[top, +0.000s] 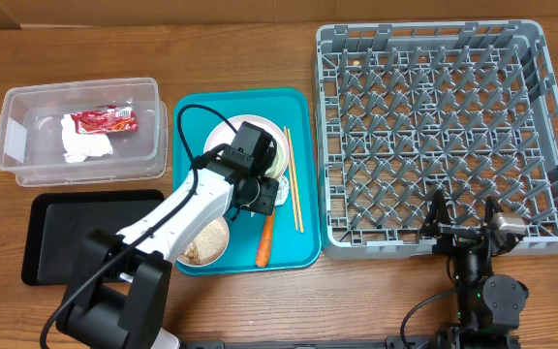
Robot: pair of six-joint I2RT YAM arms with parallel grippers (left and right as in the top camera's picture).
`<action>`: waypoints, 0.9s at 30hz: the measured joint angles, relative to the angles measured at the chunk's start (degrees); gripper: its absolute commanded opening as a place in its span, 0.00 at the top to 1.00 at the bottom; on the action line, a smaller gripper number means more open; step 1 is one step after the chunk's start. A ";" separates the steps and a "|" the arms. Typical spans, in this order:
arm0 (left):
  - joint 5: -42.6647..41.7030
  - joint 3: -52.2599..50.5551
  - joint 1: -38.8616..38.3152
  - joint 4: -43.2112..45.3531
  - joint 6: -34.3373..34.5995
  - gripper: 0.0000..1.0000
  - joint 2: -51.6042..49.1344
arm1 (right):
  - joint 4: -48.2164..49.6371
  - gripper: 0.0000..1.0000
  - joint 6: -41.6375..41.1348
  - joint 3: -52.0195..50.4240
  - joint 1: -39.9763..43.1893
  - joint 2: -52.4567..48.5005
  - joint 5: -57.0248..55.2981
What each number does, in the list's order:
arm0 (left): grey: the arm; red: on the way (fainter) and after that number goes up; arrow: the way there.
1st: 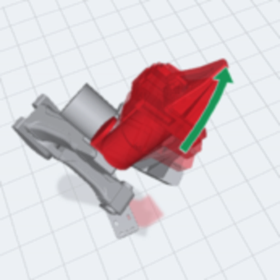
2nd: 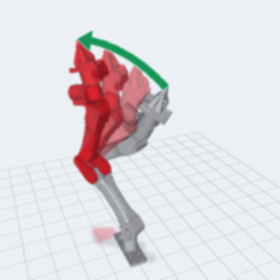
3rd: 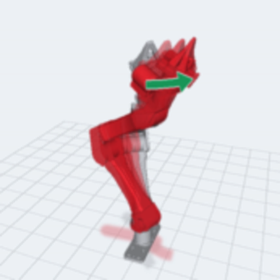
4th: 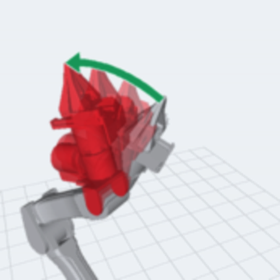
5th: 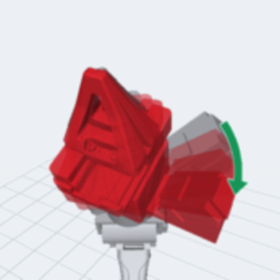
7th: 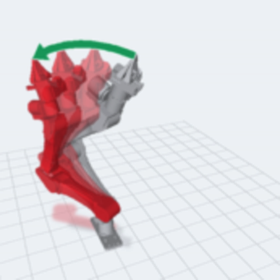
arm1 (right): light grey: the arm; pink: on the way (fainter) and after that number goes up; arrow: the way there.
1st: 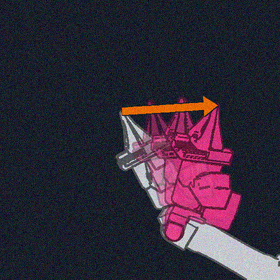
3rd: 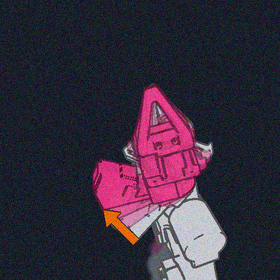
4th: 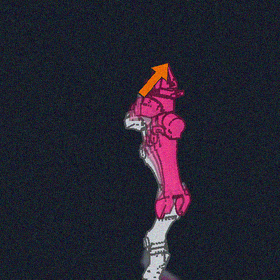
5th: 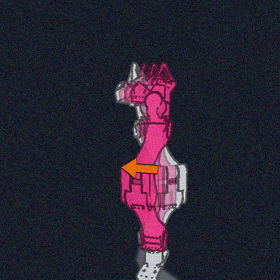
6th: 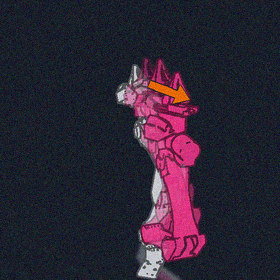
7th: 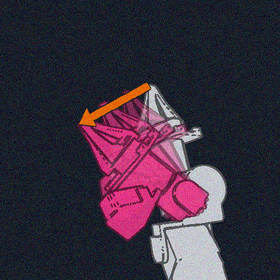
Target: Sort waste into correct bins and load items into the dishwasher
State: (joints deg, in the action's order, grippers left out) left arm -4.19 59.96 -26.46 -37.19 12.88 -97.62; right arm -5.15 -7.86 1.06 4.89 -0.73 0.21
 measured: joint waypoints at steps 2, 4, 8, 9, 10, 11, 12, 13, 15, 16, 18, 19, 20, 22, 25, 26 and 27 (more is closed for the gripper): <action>0.00 0.00 0.00 0.00 0.00 0.46 0.00 | 0.00 0.00 0.00 0.00 0.00 0.00 -0.02; 0.00 0.00 0.00 -0.02 0.00 0.49 0.00 | 0.00 0.00 0.00 0.00 0.00 0.00 0.00; 0.42 0.00 0.00 -0.02 -0.07 0.58 0.00 | -0.02 0.00 0.00 0.00 0.00 0.00 0.00; 0.52 0.00 0.00 0.00 -0.20 0.61 0.00 | 0.00 0.00 0.00 0.00 0.00 0.00 0.00; 0.63 0.00 0.00 0.00 -0.35 0.64 0.00 | -0.02 0.00 0.00 0.00 0.00 0.00 0.00; 0.70 0.00 0.00 -0.02 -0.59 0.64 0.00 | 0.00 0.00 0.00 0.00 0.00 0.00 0.00; 0.83 0.00 0.00 -0.02 -0.83 0.64 0.00 | 0.00 0.00 0.00 0.00 0.00 0.00 -0.02; 0.85 0.00 0.00 -0.02 -0.87 0.64 0.00 | -0.02 0.00 -0.02 0.00 0.00 0.00 0.00; 0.98 0.00 0.00 -0.02 -0.87 0.63 0.00 | -0.02 0.00 0.00 0.00 0.00 0.00 -0.02; 1.03 0.00 0.00 -0.02 -0.87 0.64 0.00 | 0.00 0.00 -0.02 0.00 0.00 0.00 0.02; 1.05 0.00 0.00 -0.02 -0.87 0.69 0.00 | 0.00 0.00 0.02 0.00 0.00 0.00 0.00; 1.05 0.00 0.00 -0.02 -0.92 0.74 0.00 | 0.00 0.00 -0.02 0.00 0.00 0.00 -0.02; 1.07 0.00 0.00 0.00 -1.03 0.77 0.00 | 0.00 0.00 0.00 0.00 0.00 0.00 0.00; 1.07 -0.02 0.00 -0.02 -1.09 0.82 0.00 | -0.02 0.00 0.00 0.00 0.00 0.00 -0.02; 1.07 -0.02 0.00 0.00 -1.16 0.88 0.00 | 0.00 0.00 0.00 0.00 0.00 0.00 -0.02; 1.07 -0.02 0.00 -0.02 -1.16 0.92 0.00 | -0.02 0.00 -0.02 0.00 0.00 0.00 0.00; 1.07 -0.02 0.00 -0.02 -1.03 0.96 0.00 | 0.00 0.00 -0.02 0.00 0.00 0.00 0.00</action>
State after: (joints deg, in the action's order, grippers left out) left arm -3.11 59.94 -26.46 -37.21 11.86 -97.62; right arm -5.15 -7.88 1.06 4.89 -0.73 0.21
